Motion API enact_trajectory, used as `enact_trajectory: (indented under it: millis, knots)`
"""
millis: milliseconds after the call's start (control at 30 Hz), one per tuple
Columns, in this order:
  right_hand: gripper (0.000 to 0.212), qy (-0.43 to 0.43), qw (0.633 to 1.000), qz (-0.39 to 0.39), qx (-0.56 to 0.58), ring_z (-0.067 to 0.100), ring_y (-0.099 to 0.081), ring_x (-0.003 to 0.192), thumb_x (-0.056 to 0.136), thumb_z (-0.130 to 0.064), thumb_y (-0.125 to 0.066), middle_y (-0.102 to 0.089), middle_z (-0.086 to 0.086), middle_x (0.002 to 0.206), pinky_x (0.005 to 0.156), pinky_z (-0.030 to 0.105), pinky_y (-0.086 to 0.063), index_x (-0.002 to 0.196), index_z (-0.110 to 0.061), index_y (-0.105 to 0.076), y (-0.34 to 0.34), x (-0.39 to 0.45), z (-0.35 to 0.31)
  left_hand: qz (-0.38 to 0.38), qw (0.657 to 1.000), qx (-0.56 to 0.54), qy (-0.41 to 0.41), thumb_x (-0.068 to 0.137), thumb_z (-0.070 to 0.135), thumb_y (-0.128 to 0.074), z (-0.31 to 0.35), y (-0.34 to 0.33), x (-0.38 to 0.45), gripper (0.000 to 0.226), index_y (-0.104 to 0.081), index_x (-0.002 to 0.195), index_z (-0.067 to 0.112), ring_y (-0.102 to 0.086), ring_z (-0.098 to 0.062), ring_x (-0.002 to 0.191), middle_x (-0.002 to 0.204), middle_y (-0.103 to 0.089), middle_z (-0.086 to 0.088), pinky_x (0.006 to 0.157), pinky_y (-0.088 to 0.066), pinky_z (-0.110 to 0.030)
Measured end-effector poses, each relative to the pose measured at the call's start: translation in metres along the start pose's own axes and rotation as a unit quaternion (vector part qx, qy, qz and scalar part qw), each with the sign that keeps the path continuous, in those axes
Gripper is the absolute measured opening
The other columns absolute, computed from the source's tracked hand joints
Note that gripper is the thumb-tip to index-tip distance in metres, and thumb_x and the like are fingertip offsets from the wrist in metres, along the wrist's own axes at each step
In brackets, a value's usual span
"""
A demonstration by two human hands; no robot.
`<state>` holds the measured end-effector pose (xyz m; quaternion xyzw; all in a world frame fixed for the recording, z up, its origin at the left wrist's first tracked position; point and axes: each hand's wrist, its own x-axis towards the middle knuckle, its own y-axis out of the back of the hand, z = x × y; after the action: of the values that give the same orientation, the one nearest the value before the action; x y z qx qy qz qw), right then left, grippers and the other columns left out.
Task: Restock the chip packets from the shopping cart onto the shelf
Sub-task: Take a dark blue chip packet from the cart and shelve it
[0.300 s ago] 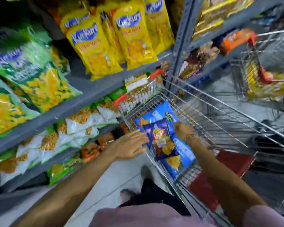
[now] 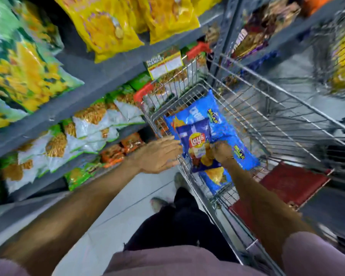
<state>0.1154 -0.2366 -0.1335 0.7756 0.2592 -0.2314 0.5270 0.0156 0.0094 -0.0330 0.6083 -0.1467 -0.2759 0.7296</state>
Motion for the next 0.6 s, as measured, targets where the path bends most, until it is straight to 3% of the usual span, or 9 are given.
enact_trajectory:
  millis: [100,167,233,300,333,433,600]
  knots:
    - [0.053,0.001,0.995,0.041,0.094,0.037,-0.043,0.127,0.091,-0.029,-0.059,-0.049,0.029,0.132,0.104,0.039,-0.029,0.126,0.01,-0.049,-0.01,0.006,0.003,0.037,0.999,-0.003,-0.029,0.096,0.041,-0.032,-0.005,-0.006,0.006,0.052,-0.066,0.111,0.004,-0.063,-0.027,0.113,0.115,-0.069,-0.015,0.111,-0.029,-0.038]
    - [0.061,-0.02,0.981,0.014,0.193,0.037,-0.045,0.127,0.085,-0.02,-0.069,-0.048,0.028,0.134,0.106,0.042,-0.033,0.13,0.01,-0.042,-0.013,0.01,0.005,0.074,0.997,-0.001,-0.035,0.095,0.041,-0.034,-0.004,-0.013,0.006,0.051,-0.067,0.106,0.003,-0.066,-0.028,0.106,0.111,-0.07,-0.017,0.109,-0.034,-0.039]
    - [0.066,-0.055,0.965,-0.055,0.251,0.037,-0.048,0.126,0.082,-0.01,-0.071,-0.047,0.027,0.139,0.098,0.04,-0.042,0.135,0.009,-0.036,-0.014,0.015,0.005,0.101,0.994,-0.004,-0.041,0.094,0.041,-0.034,-0.006,-0.016,0.007,0.052,-0.068,0.102,0.002,-0.067,-0.029,0.103,0.106,-0.071,-0.017,0.106,-0.039,-0.041]
    - [0.068,-0.071,0.967,-0.103,0.223,0.036,-0.048,0.127,0.083,-0.009,-0.069,-0.044,0.023,0.143,0.081,0.027,-0.048,0.139,0.005,-0.035,-0.013,0.02,0.006,0.106,0.994,-0.007,-0.04,0.095,0.041,-0.031,-0.006,-0.011,0.008,0.054,-0.069,0.1,0.003,-0.068,-0.028,0.101,0.102,-0.072,-0.016,0.104,-0.042,-0.042]
    - [0.072,-0.071,0.965,-0.115,0.224,0.036,-0.046,0.128,0.082,-0.011,-0.071,-0.042,0.02,0.145,0.081,0.023,-0.05,0.141,0.003,-0.033,-0.013,0.022,0.007,0.096,0.995,-0.002,-0.038,0.096,0.041,-0.028,-0.004,-0.008,0.008,0.056,-0.069,0.101,0.004,-0.068,-0.028,0.102,0.101,-0.073,-0.015,0.105,-0.043,-0.043]
    - [0.09,-0.058,0.961,-0.129,0.237,0.036,-0.041,0.133,0.074,-0.019,-0.08,-0.04,0.016,0.147,0.107,0.042,-0.041,0.145,-0.003,-0.027,-0.012,0.025,0.009,0.089,0.995,0.019,-0.034,0.098,0.042,-0.021,0.0,-0.007,0.007,0.062,-0.071,0.101,0.005,-0.068,-0.027,0.104,0.101,-0.074,-0.012,0.104,-0.041,-0.044]
    - [0.075,-0.039,0.957,-0.127,0.256,0.033,-0.054,0.121,0.07,-0.02,-0.083,-0.057,0.014,0.132,0.103,0.046,-0.046,0.133,-0.003,-0.047,-0.015,0.025,0.013,0.113,0.992,0.029,-0.039,0.099,0.042,-0.02,-0.002,-0.009,0.007,0.064,-0.071,0.101,0.004,-0.068,-0.028,0.103,0.102,-0.074,-0.013,0.102,-0.044,-0.046]
